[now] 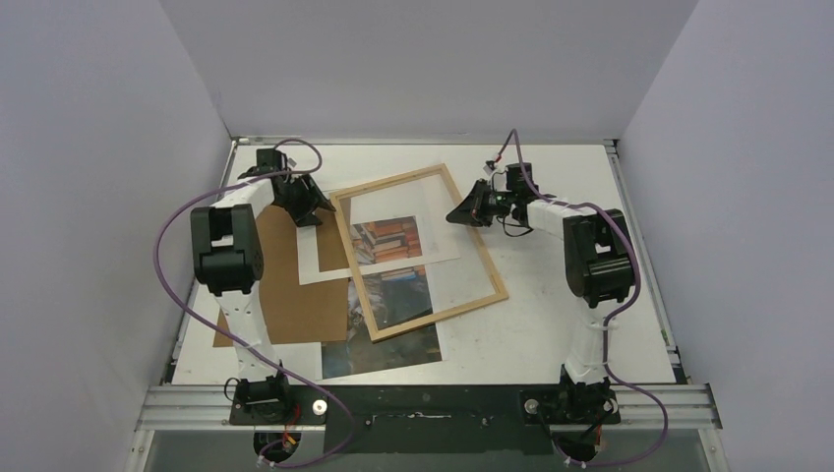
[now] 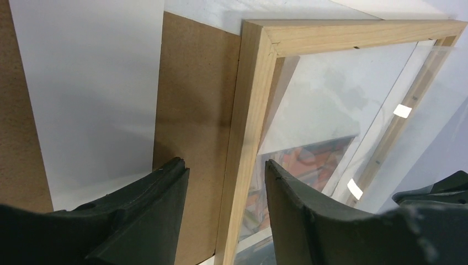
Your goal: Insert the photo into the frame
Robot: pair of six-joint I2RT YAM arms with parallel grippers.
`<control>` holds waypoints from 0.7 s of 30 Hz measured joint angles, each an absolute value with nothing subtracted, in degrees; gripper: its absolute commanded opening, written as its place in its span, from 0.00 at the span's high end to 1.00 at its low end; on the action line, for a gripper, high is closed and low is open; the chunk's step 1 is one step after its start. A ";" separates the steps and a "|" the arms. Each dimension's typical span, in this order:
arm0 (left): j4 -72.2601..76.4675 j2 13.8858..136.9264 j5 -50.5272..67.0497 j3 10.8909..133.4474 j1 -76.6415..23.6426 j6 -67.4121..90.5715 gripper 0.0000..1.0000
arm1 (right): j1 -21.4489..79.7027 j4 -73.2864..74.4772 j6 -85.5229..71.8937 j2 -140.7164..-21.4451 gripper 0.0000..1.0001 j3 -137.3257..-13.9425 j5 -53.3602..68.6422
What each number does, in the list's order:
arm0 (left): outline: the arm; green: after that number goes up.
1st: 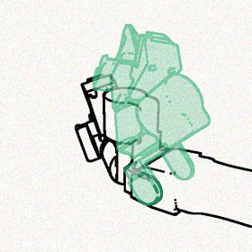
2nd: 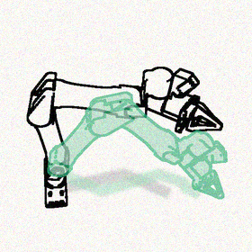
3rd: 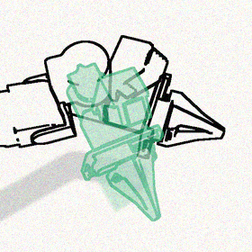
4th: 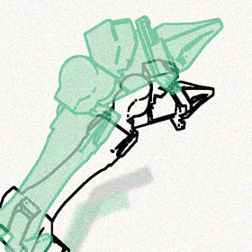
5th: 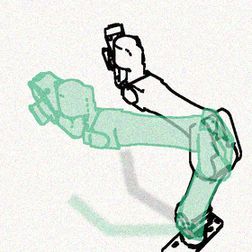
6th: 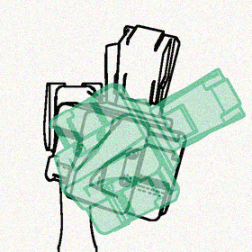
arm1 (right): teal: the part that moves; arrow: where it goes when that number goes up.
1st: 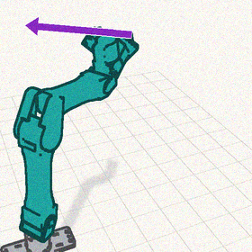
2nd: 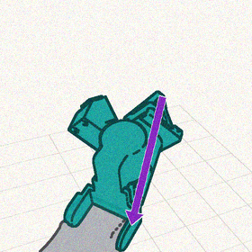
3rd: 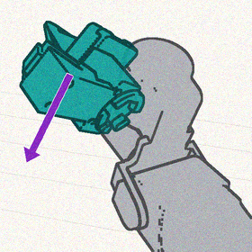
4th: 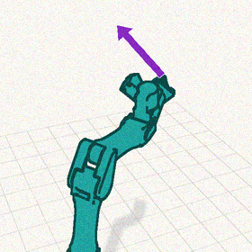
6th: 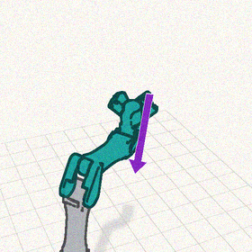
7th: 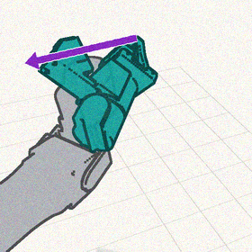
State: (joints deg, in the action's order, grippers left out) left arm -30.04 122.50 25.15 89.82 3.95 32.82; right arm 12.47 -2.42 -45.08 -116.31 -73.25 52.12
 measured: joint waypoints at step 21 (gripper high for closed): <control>-28.75 127.74 25.47 94.94 2.33 32.88 0.69 | 11.60 -2.39 -41.21 -117.86 1.00 -70.78 52.62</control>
